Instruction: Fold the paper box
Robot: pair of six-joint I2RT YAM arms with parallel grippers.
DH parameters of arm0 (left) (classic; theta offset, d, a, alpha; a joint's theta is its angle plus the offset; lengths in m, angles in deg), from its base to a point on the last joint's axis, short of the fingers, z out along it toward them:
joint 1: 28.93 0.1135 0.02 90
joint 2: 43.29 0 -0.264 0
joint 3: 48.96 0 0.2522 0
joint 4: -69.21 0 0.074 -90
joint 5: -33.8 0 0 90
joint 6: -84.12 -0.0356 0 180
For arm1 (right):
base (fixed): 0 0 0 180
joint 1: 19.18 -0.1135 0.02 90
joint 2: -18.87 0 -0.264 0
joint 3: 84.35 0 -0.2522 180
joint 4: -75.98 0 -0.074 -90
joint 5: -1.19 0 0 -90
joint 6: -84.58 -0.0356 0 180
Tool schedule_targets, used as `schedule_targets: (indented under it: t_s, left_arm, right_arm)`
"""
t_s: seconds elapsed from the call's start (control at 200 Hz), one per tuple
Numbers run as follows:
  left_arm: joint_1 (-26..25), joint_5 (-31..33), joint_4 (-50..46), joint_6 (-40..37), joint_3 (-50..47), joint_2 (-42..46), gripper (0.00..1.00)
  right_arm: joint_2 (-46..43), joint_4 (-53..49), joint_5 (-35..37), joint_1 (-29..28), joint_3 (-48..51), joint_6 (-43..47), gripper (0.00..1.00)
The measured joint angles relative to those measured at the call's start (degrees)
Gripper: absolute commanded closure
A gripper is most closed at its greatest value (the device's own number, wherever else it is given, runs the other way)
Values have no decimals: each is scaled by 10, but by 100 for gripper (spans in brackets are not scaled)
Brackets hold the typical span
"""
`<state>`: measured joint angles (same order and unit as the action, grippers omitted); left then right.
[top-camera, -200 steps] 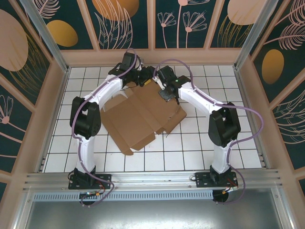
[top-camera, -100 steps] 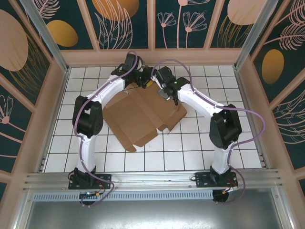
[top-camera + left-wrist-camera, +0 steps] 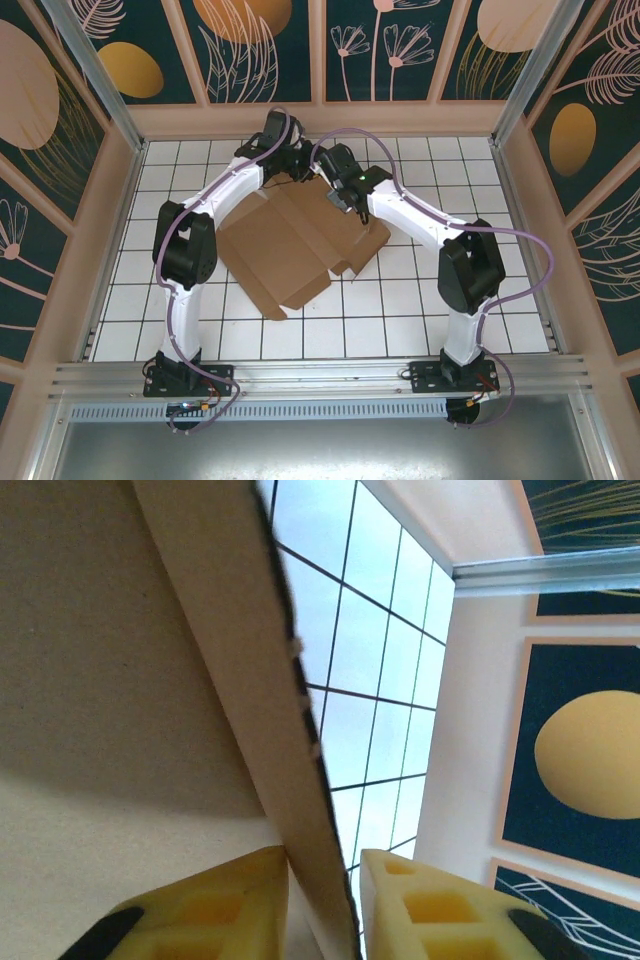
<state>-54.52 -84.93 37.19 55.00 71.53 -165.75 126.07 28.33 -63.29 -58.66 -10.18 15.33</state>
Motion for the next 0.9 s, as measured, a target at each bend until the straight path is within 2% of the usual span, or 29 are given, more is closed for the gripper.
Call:
schedule_targets:
  t_s: [0.145,0.215,0.3,0.39,0.52,0.621,0.896]
  left_arm:
    - [-1,-1,3,5,0,0,95]
    - [-1,-3,5,7,0,0,100]
    - [0,-9,10,10,0,0,100]
    - [2,-13,26,12,-10,2,100]
    - [15,-19,81,38,-85,27,100]
    - [32,-23,128,72,-149,41,100]
    - [63,-6,283,212,-254,55,100]
  right_arm:
    - [0,1,16,-3,0,4,90]
    - [0,2,20,-4,1,6,80]
    - [0,3,19,-6,2,3,63]
    - [-1,2,14,-8,1,3,57]
    - [-18,3,-14,-13,2,-5,55]
    - [-65,15,-41,-19,18,-21,57]
    - [-200,69,-62,-21,91,-96,66]
